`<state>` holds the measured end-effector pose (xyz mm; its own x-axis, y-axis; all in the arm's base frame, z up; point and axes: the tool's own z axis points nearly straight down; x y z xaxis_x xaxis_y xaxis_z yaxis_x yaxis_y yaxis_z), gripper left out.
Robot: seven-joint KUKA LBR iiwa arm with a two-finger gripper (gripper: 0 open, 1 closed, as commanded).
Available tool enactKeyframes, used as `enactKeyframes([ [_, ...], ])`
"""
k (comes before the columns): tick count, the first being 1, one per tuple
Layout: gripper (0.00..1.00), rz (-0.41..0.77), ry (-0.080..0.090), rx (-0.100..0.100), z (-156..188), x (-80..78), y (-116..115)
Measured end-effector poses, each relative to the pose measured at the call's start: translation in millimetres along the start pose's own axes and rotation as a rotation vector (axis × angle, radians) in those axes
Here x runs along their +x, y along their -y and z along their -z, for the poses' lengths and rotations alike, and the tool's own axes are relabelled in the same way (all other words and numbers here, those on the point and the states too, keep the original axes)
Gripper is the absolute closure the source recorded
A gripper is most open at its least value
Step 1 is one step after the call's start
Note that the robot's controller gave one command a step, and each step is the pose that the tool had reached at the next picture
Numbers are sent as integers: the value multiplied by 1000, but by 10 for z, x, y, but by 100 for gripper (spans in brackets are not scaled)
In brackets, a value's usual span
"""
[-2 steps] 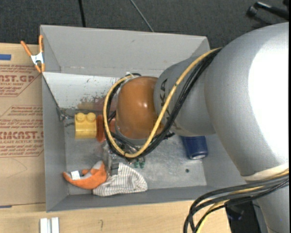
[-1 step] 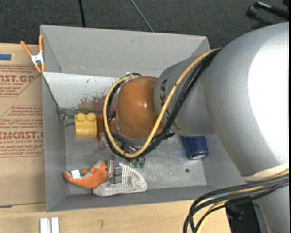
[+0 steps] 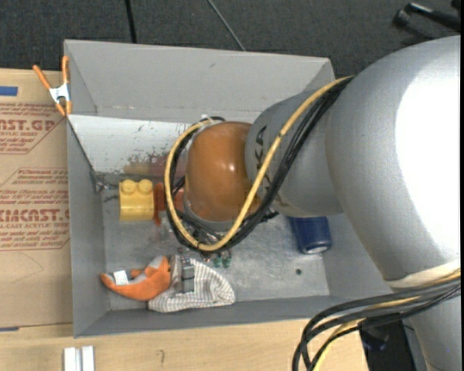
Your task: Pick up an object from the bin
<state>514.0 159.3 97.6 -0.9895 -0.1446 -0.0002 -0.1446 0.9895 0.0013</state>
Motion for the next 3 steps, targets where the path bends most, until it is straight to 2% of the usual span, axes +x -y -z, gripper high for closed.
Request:
enactKeyframes([
  [1, 100, 265, 0, 0, -272, 66, -143],
  [2, 100, 265, 0, 0, -272, 66, -144],
  [3, 100, 272, 1, 1, -276, 63, -266],
])
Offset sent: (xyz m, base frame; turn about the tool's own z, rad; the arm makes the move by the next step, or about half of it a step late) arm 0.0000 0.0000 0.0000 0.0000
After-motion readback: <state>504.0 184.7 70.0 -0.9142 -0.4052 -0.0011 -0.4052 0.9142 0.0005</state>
